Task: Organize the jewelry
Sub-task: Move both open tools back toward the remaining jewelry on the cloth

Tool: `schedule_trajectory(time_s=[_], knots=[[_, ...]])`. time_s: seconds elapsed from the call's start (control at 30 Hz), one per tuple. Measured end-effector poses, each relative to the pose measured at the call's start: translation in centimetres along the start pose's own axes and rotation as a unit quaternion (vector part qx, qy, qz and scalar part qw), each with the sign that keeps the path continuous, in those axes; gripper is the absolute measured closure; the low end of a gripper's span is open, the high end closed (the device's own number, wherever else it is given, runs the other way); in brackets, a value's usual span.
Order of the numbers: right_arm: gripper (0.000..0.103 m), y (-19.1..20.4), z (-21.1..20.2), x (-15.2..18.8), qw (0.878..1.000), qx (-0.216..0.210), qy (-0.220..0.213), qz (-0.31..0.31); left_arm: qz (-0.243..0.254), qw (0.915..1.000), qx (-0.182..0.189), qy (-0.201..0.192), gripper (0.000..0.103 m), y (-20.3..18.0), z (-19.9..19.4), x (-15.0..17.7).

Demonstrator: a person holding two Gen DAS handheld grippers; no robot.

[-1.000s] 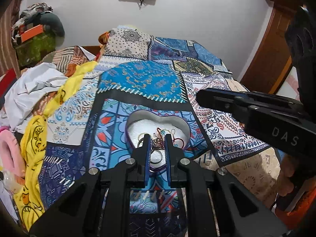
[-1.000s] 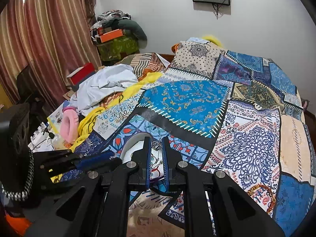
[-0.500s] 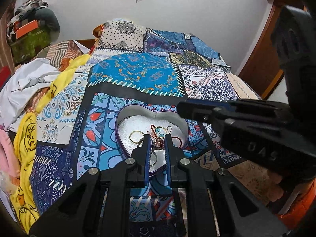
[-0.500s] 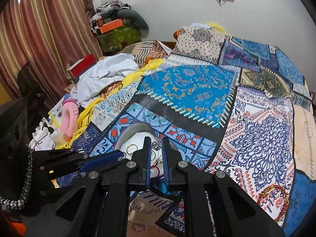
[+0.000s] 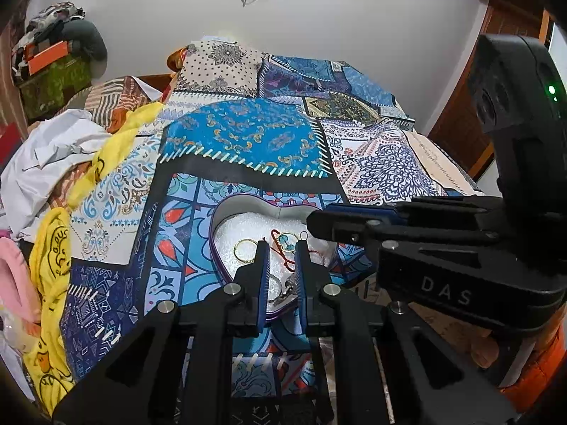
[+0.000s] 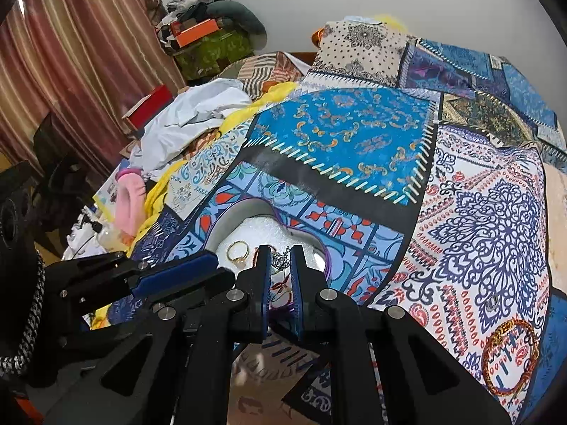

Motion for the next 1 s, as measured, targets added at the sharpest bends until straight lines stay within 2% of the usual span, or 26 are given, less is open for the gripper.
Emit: schedule_trajectory(time_s=[0.17, 0.5, 0.77, 1.0], knots=[[0.078, 0.1, -1.1, 0.2, 1.000, 0.015, -0.011, 0.003, -0.003, 0.9999, -0.007, -0.011, 0.091, 0.0, -1.3, -0.2], [0.078, -0.8, -5.9, 0.5, 0.997, 0.044, -0.063, 0.018, 0.007, 0.9986, -0.019, -0.049, 0.091, -1.4, -5.4, -0.7], [0.078, -2.3, -10.1, 2.0, 0.990, 0.090, -0.105, 0.023, 0.034, 0.9962, -0.021, -0.078, 0.091, -4.6, -8.0, -1.7], [0.076, -5.5, -12.6, 4.3, 0.985, 0.118, -0.121, 0.045, 0.058, 0.9956, -0.018, -0.071, 0.087, -8.0, -7.6, -2.5]])
Point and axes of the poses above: each gripper's, at about its wrist camera, not at the fingertips, and z roughly the way its jaws point, y to its left, x to its underside, the point moved 5 cm from there along z, roughly the way its jaws point, and after that the axes turned 11 degrees about y, right-handed, at the moved point
